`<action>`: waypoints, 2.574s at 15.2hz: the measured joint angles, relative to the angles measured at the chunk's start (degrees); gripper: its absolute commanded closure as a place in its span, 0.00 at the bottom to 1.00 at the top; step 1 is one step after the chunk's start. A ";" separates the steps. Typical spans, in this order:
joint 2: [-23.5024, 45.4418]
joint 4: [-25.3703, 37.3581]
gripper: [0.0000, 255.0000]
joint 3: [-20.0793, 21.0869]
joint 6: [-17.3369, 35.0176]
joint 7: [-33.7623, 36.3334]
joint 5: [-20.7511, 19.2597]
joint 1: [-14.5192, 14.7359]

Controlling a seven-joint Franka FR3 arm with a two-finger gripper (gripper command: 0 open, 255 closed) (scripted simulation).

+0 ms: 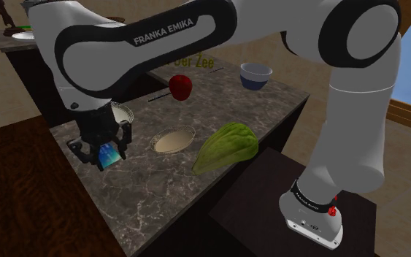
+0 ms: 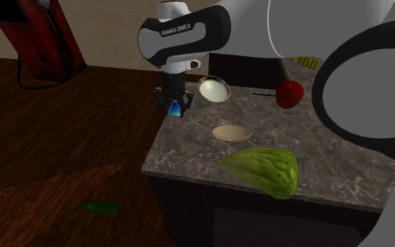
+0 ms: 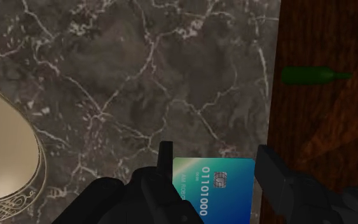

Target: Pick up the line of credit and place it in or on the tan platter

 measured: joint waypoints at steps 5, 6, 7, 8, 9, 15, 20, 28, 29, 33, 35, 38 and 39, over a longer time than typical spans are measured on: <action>-2.93 -0.88 1.00 0.05 -1.94 -1.27 1.14 -1.27; -5.19 -3.80 1.00 0.00 -1.20 -2.38 2.04 -2.29; -7.12 -6.00 1.00 -0.16 -0.86 -3.56 2.81 -3.23; -9.07 -8.45 1.00 -0.37 -0.30 -4.82 3.59 -4.15; -11.11 -10.71 1.00 -0.76 -0.06 -6.45 4.42 -5.25; -22.43 -22.92 1.00 -3.53 0.88 -14.89 8.53 -9.51; -30.07 -30.01 1.00 -7.19 -0.07 -22.07 10.06 -12.21; -29.93 -34.96 1.00 -7.73 4.84 -23.80 10.11 -12.62; -29.60 -35.49 1.00 -7.64 5.69 -23.78 10.09 -12.58; -28.56 -37.53 1.00 -7.57 8.73 -24.02 9.97 -12.62; -27.88 -38.42 1.00 -7.44 10.29 -23.96 9.92 -12.57; -26.69 -39.23 1.00 -7.29 12.26 -23.88 9.70 -12.55; -26.68 -39.31 1.00 -7.28 12.36 -23.87 9.71 -12.55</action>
